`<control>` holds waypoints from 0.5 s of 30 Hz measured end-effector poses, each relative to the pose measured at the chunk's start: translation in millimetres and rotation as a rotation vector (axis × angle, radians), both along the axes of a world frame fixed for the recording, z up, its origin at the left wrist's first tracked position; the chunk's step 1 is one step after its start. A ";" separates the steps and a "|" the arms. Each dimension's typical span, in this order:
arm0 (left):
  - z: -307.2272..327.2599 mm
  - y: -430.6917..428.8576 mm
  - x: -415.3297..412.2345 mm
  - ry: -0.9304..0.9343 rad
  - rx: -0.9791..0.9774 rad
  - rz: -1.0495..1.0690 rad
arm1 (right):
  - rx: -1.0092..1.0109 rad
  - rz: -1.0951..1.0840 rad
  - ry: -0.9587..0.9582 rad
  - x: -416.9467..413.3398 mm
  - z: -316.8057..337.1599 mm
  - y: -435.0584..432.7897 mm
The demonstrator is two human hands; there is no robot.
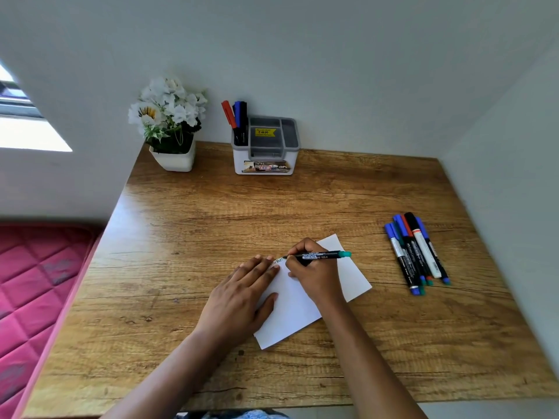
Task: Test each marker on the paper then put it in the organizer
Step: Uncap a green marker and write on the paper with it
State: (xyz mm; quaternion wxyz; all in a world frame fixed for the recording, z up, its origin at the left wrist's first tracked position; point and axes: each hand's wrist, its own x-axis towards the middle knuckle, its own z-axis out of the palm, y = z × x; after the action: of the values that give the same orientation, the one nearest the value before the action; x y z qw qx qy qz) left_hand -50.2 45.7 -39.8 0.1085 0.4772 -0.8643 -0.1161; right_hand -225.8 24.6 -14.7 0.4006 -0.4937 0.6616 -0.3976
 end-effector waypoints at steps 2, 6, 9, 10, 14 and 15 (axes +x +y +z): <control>-0.3 0.2 0.3 -0.004 -0.002 -0.003 | 0.002 0.000 0.001 -0.2 0.3 -0.6; -1.6 0.1 0.7 0.002 -0.003 -0.003 | 0.011 -0.005 0.011 -0.1 -1.2 1.0; -0.3 0.1 0.1 0.012 -0.004 -0.007 | 0.001 -0.013 0.011 0.7 -1.1 0.5; 0.0 -0.2 -0.1 0.014 -0.006 -0.007 | 0.001 -0.014 0.014 1.0 -0.4 0.5; 0.0 0.6 0.4 0.030 -0.018 -0.004 | -0.026 -0.025 0.027 0.7 -0.1 0.8; -0.1 0.3 0.5 0.029 -0.024 -0.003 | -0.029 -0.027 0.025 0.5 0.1 0.4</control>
State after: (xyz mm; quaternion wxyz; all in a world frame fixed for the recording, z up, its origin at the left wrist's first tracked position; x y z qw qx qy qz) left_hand -49.7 46.0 -39.9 0.1268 0.4728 -0.8646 -0.1129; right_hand -225.3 25.0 -14.6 0.3798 -0.4954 0.6672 -0.4066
